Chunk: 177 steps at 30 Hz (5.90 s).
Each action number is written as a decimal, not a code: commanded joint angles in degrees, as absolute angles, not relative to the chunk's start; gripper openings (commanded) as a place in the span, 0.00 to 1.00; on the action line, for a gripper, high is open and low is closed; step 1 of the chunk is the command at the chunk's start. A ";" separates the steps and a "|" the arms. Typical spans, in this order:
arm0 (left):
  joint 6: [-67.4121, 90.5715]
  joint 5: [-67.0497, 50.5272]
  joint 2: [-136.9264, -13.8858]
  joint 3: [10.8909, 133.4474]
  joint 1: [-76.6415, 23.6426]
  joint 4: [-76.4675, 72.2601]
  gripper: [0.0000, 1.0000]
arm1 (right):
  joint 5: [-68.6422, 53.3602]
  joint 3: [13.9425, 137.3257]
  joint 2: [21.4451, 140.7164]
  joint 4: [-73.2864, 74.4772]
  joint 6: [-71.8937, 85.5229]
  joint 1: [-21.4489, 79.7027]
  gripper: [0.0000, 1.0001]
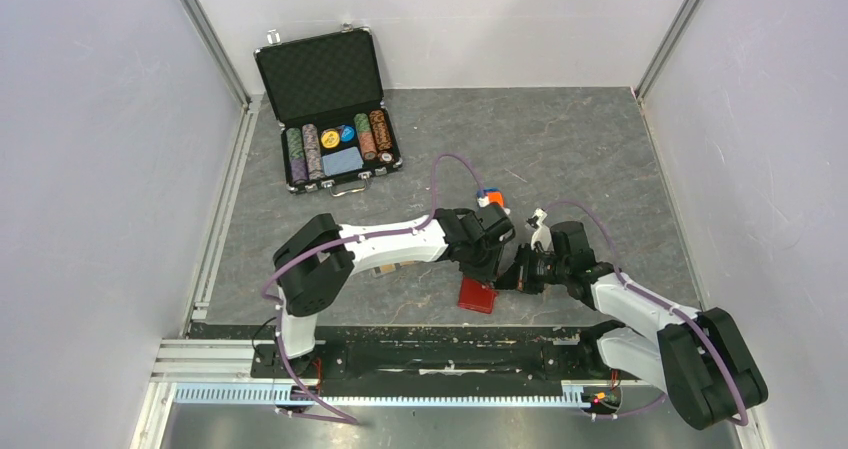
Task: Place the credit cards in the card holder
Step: Close the card holder at the center of the board.
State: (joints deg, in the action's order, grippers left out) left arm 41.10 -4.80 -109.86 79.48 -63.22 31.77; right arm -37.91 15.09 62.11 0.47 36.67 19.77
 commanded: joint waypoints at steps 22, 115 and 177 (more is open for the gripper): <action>41.43 -7.80 -104.45 72.86 -59.51 23.82 0.02 | -39.60 16.40 64.21 -4.90 37.53 21.64 0.00; 38.51 -1.87 -110.47 69.16 -59.68 30.06 0.02 | -33.88 18.82 78.04 -21.01 42.10 27.20 0.00; 36.20 6.73 -105.66 75.61 -63.64 39.43 0.09 | -31.29 17.75 75.45 -17.43 39.34 32.78 0.00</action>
